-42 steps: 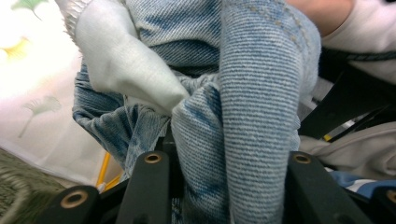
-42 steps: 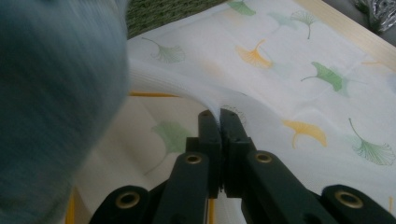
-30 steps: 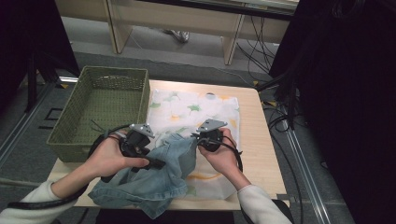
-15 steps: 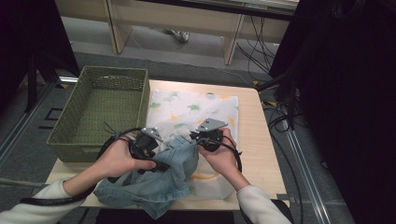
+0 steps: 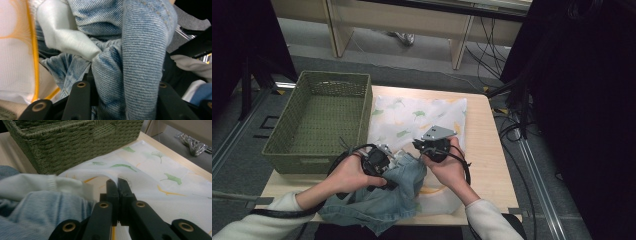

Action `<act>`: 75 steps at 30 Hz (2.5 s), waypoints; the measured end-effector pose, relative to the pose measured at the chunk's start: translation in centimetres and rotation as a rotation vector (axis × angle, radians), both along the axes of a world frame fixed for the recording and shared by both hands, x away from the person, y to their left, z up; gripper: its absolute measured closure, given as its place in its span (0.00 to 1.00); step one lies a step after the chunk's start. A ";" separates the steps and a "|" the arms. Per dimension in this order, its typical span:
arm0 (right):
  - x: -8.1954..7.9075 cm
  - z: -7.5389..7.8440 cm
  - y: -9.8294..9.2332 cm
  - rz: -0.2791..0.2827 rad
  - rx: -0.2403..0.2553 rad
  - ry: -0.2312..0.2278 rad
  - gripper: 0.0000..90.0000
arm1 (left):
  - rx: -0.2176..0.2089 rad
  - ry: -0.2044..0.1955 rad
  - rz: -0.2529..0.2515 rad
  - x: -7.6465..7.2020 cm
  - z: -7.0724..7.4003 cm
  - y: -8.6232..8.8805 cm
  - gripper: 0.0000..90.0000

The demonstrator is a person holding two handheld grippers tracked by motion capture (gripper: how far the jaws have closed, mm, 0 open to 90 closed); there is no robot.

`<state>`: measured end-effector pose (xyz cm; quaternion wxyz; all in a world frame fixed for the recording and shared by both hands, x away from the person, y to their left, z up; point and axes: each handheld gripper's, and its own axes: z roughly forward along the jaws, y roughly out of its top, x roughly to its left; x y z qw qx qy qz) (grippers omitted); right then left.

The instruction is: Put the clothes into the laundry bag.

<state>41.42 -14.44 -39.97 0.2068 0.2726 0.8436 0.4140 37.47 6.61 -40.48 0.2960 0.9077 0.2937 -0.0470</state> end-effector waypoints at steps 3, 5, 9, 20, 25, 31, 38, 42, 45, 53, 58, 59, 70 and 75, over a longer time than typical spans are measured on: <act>-0.1 0.0 0.0 0.001 0.001 -0.003 1.00 | -0.003 -0.002 0.023 0.5 0.0 -0.1 0.72; -0.2 0.1 0.0 -0.001 0.005 0.000 1.00 | -0.003 -0.008 0.041 0.7 0.2 0.0 0.72; -0.3 0.4 0.1 0.001 0.010 -0.011 1.00 | -0.006 -0.030 0.084 1.2 0.4 0.1 0.72; -0.7 0.9 0.2 0.011 0.014 -0.024 1.00 | -0.023 -0.089 0.184 2.4 0.3 0.4 0.70; -0.8 0.5 0.4 0.017 0.005 -0.016 1.00 | -0.023 -0.089 0.208 2.7 -0.8 -0.3 0.69; -1.2 0.5 0.7 0.036 0.006 -0.009 1.00 | -0.014 -0.115 0.228 3.0 -1.6 -1.2 0.68; -1.3 0.1 1.1 0.047 -0.006 0.002 1.00 | -0.012 -0.115 0.230 3.4 -2.8 -1.8 0.64; -1.1 0.0 0.7 0.036 0.002 0.016 1.00 | -0.025 -0.143 0.199 3.1 -2.8 -1.8 0.57; -0.9 0.0 0.4 0.023 0.006 0.022 1.00 | -0.045 -0.188 0.169 2.7 -2.7 -1.4 0.44; -0.5 -0.2 0.0 0.022 0.002 0.024 1.00 | -0.146 -0.226 0.081 0.4 -0.5 1.0 0.37; -0.4 -0.2 0.0 0.013 -0.002 0.026 1.00 | -0.142 -0.219 0.060 -1.6 -0.1 2.6 0.35; -0.4 -0.2 0.0 0.015 -0.003 0.025 1.00 | -0.110 -0.224 0.044 -2.0 -0.6 2.7 0.35; -0.5 -0.7 0.2 0.024 -0.027 0.035 1.00 | 0.040 -0.229 0.043 -1.1 -5.0 0.0 0.69; -0.7 -0.8 0.0 0.022 -0.031 0.046 1.00 | 0.012 -0.199 0.097 -0.7 -5.4 -0.1 0.88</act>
